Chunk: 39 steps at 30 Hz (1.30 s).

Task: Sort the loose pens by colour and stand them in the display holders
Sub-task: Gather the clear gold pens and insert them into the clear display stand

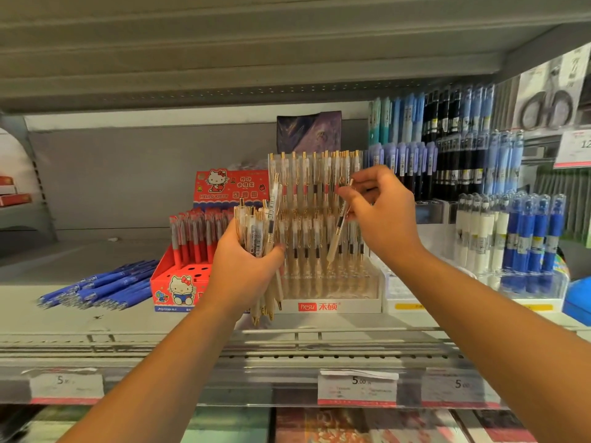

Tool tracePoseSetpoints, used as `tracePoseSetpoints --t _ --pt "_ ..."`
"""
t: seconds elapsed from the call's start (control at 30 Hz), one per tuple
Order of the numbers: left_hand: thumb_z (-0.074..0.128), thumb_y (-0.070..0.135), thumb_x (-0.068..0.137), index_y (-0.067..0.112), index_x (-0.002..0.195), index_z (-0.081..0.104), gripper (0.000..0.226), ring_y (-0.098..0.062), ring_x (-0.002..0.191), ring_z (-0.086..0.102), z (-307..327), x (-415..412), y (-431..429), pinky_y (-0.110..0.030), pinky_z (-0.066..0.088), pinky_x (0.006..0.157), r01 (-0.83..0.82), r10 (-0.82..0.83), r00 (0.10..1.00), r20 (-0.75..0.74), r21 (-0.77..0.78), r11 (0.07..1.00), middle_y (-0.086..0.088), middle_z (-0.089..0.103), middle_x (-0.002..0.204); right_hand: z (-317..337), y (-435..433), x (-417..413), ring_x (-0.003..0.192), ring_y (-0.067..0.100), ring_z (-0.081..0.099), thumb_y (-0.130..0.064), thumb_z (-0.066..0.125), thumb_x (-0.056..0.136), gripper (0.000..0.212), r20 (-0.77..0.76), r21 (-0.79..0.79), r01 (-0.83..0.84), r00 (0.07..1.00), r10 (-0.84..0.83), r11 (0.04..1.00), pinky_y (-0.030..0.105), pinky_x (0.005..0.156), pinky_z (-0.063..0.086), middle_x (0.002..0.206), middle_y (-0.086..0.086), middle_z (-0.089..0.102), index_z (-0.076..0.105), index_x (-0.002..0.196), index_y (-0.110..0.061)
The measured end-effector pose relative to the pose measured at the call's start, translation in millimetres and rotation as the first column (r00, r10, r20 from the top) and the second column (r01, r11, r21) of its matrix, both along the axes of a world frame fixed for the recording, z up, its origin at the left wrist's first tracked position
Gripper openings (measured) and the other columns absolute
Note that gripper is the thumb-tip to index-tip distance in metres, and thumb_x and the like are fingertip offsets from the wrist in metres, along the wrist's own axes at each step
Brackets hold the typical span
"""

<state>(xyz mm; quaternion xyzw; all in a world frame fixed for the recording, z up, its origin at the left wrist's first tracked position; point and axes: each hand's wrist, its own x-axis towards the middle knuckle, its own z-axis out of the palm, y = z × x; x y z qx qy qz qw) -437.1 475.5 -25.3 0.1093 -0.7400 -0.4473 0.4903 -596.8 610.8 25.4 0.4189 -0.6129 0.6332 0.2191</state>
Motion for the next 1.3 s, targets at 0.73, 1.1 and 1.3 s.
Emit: tracePoseSetpoints --t 0.73,1.1,1.3 --pt "0.078 0.017 0.082 0.036 0.098 0.059 0.031 0.005 0.077 0.068 1 2 4 -0.012 0.049 0.061 0.075 -0.077 0.996 0.045 0.043 0.996 0.025 0.07 0.086 -21 -4 5 0.081 0.006 0.058 -0.035 0.068 0.089 0.025 -0.309 0.374 0.298 0.933 -0.185 0.878 0.029 0.065 0.051 0.085 -0.014 0.059 0.061 0.111 -0.024" --pt "0.077 0.011 0.08 0.037 0.1 0.061 0.036 -0.002 0.078 0.07 1 2 3 -0.015 0.054 0.06 0.123 -0.123 0.992 0.009 0.02 0.992 0.015 0.073 0.086 -5 -14 59 0.092 0.012 0.064 -0.02 0.069 0.089 0.022 0.113 0.172 -0.374 0.927 0.359 0.911 0.024 0.075 0.054 0.098 -0.003 0.067 0.066 0.112 -0.02" --pt "0.076 0.006 0.079 0.039 0.096 0.063 0.04 -0.009 0.076 0.071 0 0 2 -0.015 0.053 0.061 0.162 -0.163 0.986 0.02 0.013 0.987 0.007 0.073 0.083 1 -21 71 0.088 0.017 0.068 -0.023 0.07 0.09 0.016 0.172 0.208 -0.412 0.908 0.382 0.887 0.025 0.063 0.056 0.093 0.0 0.07 0.068 0.104 -0.016"
